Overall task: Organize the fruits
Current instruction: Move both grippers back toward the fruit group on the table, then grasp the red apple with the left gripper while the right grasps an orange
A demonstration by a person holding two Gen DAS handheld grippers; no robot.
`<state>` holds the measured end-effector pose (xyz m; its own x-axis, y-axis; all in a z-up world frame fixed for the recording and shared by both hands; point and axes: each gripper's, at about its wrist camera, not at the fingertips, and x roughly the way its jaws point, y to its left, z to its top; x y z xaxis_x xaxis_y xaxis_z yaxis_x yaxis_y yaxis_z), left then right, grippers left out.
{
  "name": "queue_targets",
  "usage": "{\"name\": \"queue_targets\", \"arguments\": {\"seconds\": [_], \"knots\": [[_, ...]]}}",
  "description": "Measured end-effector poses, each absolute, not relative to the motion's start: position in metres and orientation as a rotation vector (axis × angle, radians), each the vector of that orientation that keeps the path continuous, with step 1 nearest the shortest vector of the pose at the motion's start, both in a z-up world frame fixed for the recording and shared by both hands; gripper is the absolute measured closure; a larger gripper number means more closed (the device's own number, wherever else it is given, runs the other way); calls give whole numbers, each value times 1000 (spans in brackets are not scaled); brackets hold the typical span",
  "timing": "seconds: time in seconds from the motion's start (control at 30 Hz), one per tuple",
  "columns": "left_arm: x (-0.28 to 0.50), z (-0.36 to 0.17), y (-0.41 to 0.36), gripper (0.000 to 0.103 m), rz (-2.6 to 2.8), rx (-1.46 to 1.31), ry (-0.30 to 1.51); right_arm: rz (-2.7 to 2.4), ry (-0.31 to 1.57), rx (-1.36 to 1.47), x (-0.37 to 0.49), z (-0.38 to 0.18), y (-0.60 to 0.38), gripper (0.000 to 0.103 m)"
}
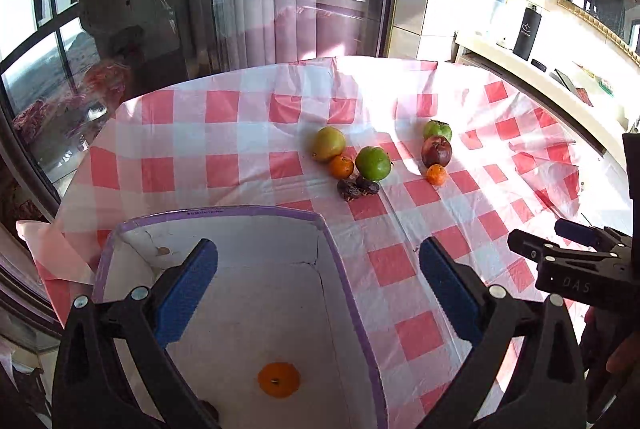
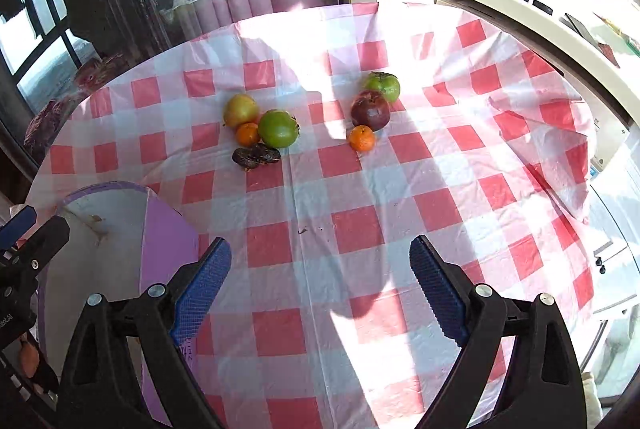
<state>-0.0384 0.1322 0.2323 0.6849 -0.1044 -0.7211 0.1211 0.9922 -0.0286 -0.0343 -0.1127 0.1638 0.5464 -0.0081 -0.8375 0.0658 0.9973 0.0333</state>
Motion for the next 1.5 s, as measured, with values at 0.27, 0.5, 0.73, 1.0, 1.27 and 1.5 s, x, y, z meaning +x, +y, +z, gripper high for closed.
{"name": "queue_targets", "arguments": {"seconds": [0.27,0.5,0.73,1.0,1.27,1.5], "knots": [[-70,204,59,2,-210,163,728,54,927,-8,-51,168,-178,15],[-36,139,27,2,-239,-32,823,78,1066,-33,-24,73,-209,17],[4,66,-36,2,-172,93,966,102,1176,87,61,7,-223,18],[42,22,-35,3,11,131,1041,245,1061,34,155,7,-164,30],[47,9,-28,3,81,123,1092,268,990,-89,183,6,-123,46],[59,2,-9,1,90,-41,1100,273,931,-140,155,6,-136,66]]}}
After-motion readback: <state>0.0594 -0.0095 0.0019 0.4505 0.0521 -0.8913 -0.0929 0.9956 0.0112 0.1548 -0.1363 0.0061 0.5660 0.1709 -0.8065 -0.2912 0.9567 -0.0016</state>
